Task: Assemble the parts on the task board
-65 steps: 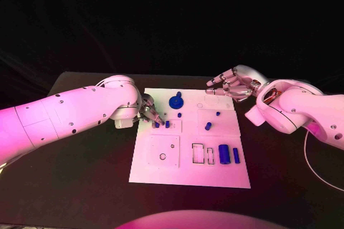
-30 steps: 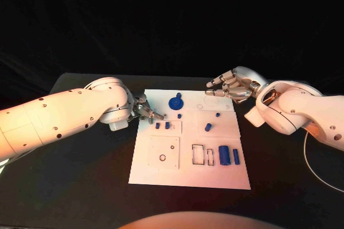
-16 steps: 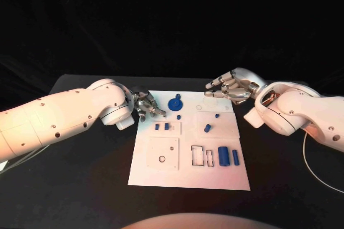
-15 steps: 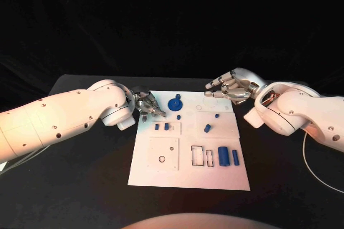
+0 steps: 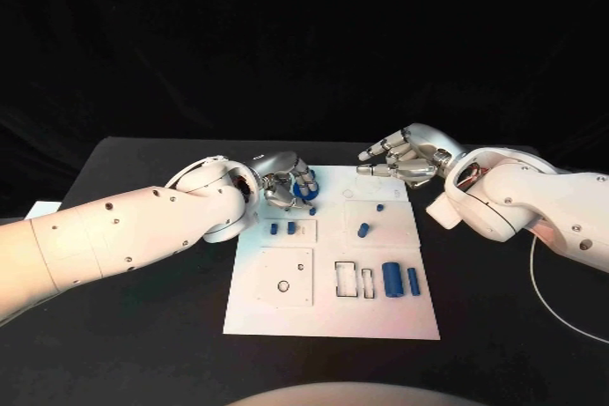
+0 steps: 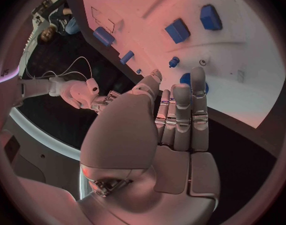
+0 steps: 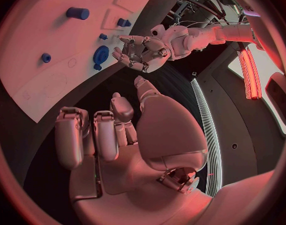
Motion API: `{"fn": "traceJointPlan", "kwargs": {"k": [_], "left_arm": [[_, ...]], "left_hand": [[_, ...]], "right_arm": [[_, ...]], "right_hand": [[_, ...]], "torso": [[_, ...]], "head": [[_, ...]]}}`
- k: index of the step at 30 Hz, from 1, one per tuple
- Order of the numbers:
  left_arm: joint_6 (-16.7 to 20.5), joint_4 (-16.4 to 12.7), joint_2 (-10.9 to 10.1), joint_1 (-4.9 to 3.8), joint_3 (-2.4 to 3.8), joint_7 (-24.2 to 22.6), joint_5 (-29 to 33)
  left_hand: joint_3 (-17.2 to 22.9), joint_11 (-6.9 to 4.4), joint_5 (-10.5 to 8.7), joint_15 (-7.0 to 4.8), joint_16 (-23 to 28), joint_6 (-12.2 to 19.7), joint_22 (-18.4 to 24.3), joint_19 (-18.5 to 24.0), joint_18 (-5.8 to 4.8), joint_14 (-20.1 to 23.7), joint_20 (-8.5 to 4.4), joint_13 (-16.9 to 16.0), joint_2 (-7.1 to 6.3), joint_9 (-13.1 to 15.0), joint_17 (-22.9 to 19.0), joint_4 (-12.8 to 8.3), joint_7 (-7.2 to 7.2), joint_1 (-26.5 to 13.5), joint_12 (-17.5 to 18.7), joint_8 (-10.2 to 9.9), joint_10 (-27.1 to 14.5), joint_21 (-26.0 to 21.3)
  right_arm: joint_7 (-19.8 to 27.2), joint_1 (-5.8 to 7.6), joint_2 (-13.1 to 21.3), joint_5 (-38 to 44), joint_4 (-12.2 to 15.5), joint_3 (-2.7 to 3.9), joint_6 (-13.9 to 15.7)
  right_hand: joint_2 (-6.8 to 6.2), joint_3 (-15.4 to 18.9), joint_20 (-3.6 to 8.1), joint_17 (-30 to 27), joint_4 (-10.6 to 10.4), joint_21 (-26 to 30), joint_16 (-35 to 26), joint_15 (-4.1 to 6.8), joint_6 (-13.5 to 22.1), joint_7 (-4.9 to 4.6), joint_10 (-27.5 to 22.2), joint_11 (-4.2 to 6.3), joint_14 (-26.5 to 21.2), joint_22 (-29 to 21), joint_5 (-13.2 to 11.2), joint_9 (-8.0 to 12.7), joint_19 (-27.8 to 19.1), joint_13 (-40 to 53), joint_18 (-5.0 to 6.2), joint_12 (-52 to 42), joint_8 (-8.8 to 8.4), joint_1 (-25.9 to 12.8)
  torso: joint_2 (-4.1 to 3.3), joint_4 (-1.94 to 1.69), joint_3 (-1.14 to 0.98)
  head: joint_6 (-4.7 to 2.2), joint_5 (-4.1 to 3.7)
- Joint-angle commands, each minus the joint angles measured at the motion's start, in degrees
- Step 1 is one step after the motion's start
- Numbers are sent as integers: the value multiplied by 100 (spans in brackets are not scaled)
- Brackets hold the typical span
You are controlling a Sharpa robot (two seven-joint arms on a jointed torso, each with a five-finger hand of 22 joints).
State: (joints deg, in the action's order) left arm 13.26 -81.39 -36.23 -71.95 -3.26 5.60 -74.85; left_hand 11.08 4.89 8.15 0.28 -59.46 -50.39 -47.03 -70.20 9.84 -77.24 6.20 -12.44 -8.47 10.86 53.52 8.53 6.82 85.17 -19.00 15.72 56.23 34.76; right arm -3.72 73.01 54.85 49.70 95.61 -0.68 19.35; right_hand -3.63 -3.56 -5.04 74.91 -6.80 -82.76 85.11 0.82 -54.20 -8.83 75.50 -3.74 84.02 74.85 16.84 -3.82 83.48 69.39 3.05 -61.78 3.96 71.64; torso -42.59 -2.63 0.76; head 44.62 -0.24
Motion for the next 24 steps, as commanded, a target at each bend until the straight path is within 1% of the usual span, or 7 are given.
{"fn": "traceJointPlan", "kwargs": {"k": [1, 2, 4, 6, 9, 18, 24], "left_arm": [[106, 50, 80, 29, -5, -285, -998], [36, 67, 108, 38, -6, -229, -1070], [-165, 107, 174, 56, -8, -81, -1247], [-298, 157, 234, 67, -9, 18, -1351], [-403, 220, 300, 79, -9, 108, -1425], [-753, 334, 415, 96, -9, 404, -1545], [-896, 388, 475, 98, -8, 480, -1556]], "left_hand": [[5, -9, -27, -33, -774, -197, -588, -479, -90, -431, -28, 175, -49, -93, 746, 41, 54, -18, 133, -99, 119, 794], [22, -23, -21, -39, -1091, -274, -946, -698, -166, -577, -46, 251, -40, -138, 1067, 51, 50, -16, 191, -155, 195, 1261], [71, -38, -22, -54, -1529, -415, -1446, -959, -271, -751, -68, 397, -40, -222, 1520, 60, 52, -2, 319, -265, 331, 1891], [101, -54, -20, -72, -1712, -511, -1741, -1090, -331, -826, -84, 477, -39, -268, 1704, 78, 43, -11, 385, -327, 456, 2258], [127, -85, -28, -102, -1761, -634, -2080, -1234, -401, -870, -113, 555, -37, -315, 1701, 117, 41, -45, 465, -391, 637, 2681], [196, -99, -29, -118, -1655, -770, -2344, -1334, -458, -859, -136, 650, -35, -363, 1479, 120, 27, -23, 607, -464, 747, 3003], [239, -105, -25, -125, -1631, -810, -2419, -1359, -473, -859, -143, 683, -22, -382, 1418, 110, 21, 1, 658, -496, 788, 3091]], "right_arm": [[18, -6, -14, 30, 0, -1, -77], [19, -6, -17, 31, -1, -2, -78], [20, -7, -23, 31, -2, -2, -79], [20, -8, -28, 32, -4, -2, -80], [21, -9, -33, 33, -4, -3, -81], [20, -10, -33, 37, -1, -3, -81], [23, -10, -39, 38, 2, -3, -79]], "right_hand": [[70, 28, -13, 618, 8, 28, -35, -3, -19, 12, -37, 11, 398, -9, 38, -6, -46, -7, 14, -14, -3, 9], [70, 28, -13, 618, 8, 28, -35, -3, -19, 12, -37, 11, 398, -9, 38, -6, -46, -7, 14, -14, -3, 9], [74, 29, -13, 619, 9, 28, -34, -2, -19, 12, -36, 11, 398, -8, 40, -6, -46, -6, 14, -18, -3, 14], [79, 29, -13, 622, 11, 27, -33, -2, -19, 12, -35, 12, 399, -6, 42, -6, -45, -3, 14, -22, -3, 21], [79, 29, -13, 622, 11, 27, -33, -2, -19, 12, -35, 12, 399, -6, 42, -6, -45, -3, 14, -22, -3, 21], [87, 30, -13, 625, 13, 29, -32, -2, -18, 12, -38, 12, 399, -9, 48, -6, -46, -7, 14, -18, -3, 33], [87, 30, -13, 625, 13, 29, -32, -2, -18, 12, -38, 12, 399, -9, 48, -6, -46, -7, 14, -18, -3, 33]], "torso": [[2, -3, -2], [2, -2, -1], [1, 0, -3], [0, 1, -4], [-1, 3, -7], [2, -1, -13], [5, -2, -8]], "head": [[-16, -12], [-21, -17], [-23, -16], [-25, -17], [-31, -16], [-19, -35], [-14, -32]]}}
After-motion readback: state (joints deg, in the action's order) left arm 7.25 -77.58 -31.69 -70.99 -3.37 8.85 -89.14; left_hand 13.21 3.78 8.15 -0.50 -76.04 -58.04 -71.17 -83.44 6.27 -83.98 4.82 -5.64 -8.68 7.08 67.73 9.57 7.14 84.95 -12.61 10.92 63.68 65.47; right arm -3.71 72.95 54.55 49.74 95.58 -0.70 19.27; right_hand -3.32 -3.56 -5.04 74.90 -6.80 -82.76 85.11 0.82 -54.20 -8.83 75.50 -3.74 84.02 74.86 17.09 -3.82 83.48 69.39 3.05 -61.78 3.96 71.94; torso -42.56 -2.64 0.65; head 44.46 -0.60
